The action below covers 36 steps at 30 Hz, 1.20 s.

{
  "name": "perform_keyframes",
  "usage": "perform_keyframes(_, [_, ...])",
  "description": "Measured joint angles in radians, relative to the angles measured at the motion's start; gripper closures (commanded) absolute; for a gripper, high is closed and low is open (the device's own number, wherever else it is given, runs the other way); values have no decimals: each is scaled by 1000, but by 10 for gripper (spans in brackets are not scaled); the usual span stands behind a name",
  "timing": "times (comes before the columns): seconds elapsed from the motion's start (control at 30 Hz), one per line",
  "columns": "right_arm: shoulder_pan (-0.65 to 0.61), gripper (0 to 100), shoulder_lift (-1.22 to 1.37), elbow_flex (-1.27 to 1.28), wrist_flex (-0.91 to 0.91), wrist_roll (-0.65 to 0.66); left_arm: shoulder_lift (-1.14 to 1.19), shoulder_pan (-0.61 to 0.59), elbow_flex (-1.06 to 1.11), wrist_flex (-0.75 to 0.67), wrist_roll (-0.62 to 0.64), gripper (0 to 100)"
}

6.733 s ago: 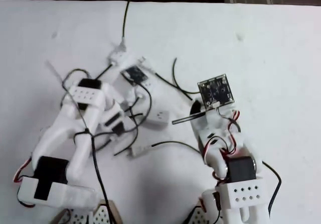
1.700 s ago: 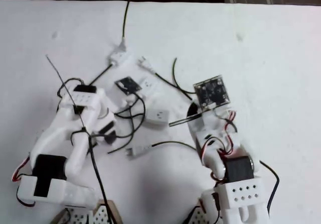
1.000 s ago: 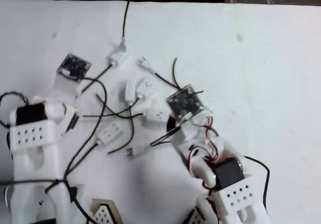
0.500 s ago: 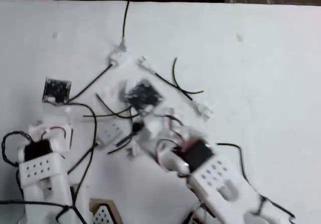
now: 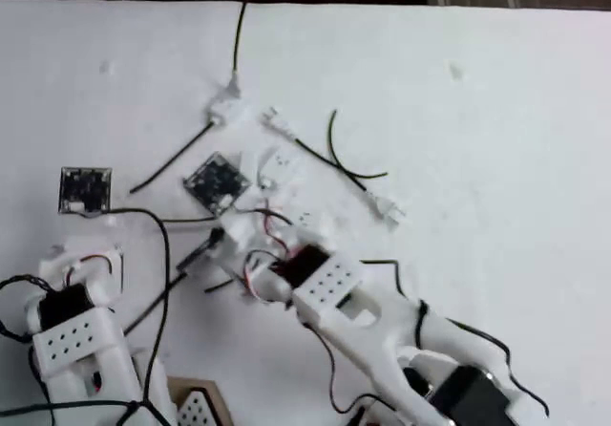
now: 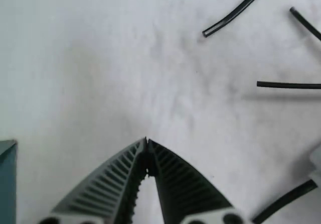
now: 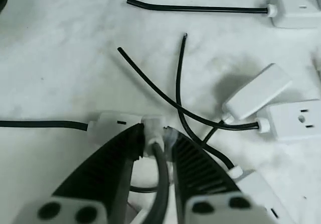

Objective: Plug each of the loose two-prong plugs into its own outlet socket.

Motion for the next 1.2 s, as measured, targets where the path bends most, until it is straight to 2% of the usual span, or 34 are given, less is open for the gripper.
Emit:
perform_keyframes(0.1, [3, 981, 69, -51, 0, 0, 0, -6, 0, 0, 0, 977])
perform_keyframes(0.33, [-2, 981, 138, -152, 123, 0, 0, -5, 0, 0, 0, 977])
perform_keyframes(1.2, [-20, 981, 219, -193, 146, 0, 0, -5, 0, -2, 0, 977])
